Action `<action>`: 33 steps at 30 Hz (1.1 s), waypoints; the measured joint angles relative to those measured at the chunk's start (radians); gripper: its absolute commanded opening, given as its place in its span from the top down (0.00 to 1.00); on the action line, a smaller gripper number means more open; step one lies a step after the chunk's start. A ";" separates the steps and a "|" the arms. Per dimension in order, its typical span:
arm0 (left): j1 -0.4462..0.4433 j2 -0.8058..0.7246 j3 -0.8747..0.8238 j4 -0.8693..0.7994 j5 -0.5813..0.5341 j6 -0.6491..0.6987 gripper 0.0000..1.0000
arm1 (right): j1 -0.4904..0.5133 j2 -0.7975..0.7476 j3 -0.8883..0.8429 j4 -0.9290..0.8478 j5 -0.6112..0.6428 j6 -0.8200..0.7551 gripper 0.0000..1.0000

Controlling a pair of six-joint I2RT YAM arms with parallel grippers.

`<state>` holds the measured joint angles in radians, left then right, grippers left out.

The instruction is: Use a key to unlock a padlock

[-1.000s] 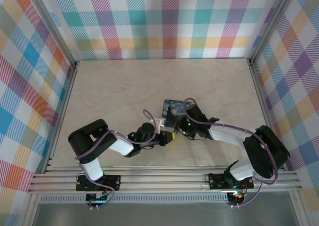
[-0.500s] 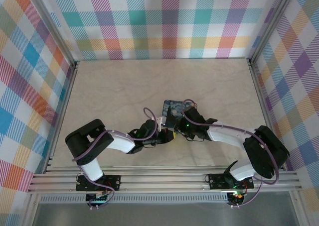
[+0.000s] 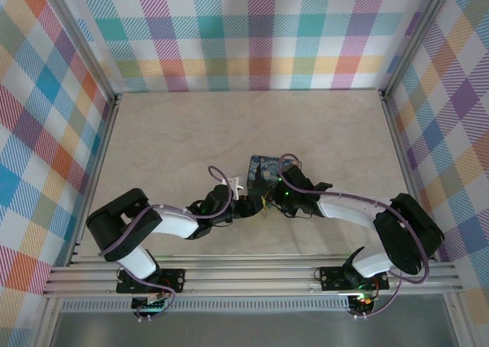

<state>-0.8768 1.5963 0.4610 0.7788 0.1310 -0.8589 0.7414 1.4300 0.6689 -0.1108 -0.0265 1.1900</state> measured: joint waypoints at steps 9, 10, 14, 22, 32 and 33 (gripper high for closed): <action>0.001 0.013 -0.030 0.099 0.002 -0.032 0.58 | 0.001 0.000 0.001 0.000 -0.001 0.004 1.00; 0.001 0.026 -0.030 0.109 0.003 -0.037 0.59 | 0.001 0.000 0.001 0.000 -0.001 0.004 1.00; -0.012 0.079 -0.030 0.142 0.008 -0.050 0.60 | 0.001 0.000 0.001 0.000 -0.002 0.005 1.00; -0.035 0.118 -0.030 0.181 0.010 -0.072 0.66 | 0.005 0.000 0.005 -0.004 -0.011 0.008 1.00; -0.055 0.148 -0.028 0.202 0.009 -0.095 0.67 | 0.005 0.000 0.006 -0.004 -0.011 0.008 1.00; -0.057 0.148 -0.028 0.204 0.009 -0.095 0.67 | 0.005 0.000 0.006 -0.004 -0.011 0.008 1.00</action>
<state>-0.9340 1.7443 0.4332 0.9825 0.1402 -0.9543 0.7460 1.4300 0.6746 -0.1146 -0.0380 1.1976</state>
